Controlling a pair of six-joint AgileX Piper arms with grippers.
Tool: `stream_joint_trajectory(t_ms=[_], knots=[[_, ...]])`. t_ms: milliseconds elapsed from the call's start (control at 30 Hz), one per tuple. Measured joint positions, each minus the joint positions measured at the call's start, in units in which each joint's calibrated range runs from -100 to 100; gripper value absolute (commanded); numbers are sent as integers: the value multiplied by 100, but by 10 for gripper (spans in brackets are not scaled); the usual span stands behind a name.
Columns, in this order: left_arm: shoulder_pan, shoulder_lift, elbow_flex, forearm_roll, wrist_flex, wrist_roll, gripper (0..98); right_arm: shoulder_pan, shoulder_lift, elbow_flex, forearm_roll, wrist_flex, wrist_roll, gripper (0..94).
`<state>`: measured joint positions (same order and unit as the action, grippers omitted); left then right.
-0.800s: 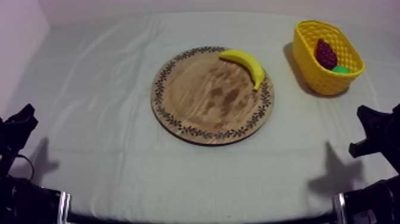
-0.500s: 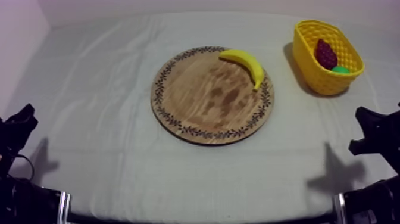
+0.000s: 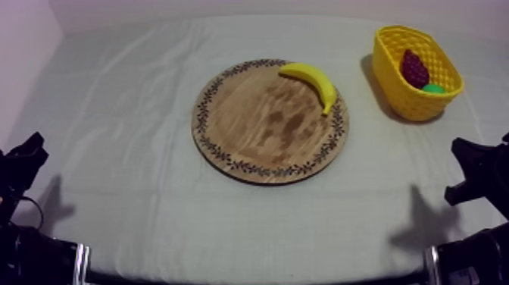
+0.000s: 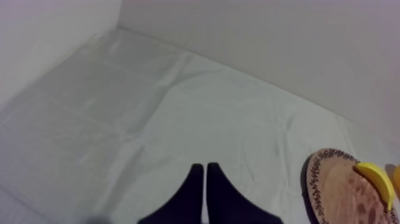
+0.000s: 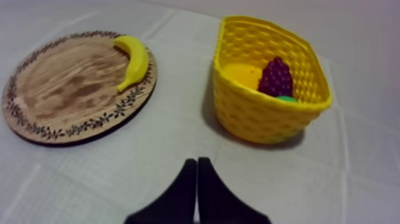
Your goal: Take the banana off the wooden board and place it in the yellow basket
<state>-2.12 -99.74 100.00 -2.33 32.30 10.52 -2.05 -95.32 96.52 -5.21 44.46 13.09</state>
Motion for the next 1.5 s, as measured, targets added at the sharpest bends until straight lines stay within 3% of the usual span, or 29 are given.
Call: stream_joint_trajectory(t_ms=[133,267,767,1100,1500], knots=[[0,0,0,0,0,0,1,-111,262,-382,-125,172,344,6],[0,0,0,0,0,0,1,-349,673,-1016,28,162,442,6],[0,0,0,0,0,0,1,-922,3425,-4175,349,606,-88,6],[0,0,0,0,0,0,1,-921,5503,-6488,317,861,31,6],[0,0,0,0,0,0,1,-1298,7862,-8440,473,1302,75,6]])
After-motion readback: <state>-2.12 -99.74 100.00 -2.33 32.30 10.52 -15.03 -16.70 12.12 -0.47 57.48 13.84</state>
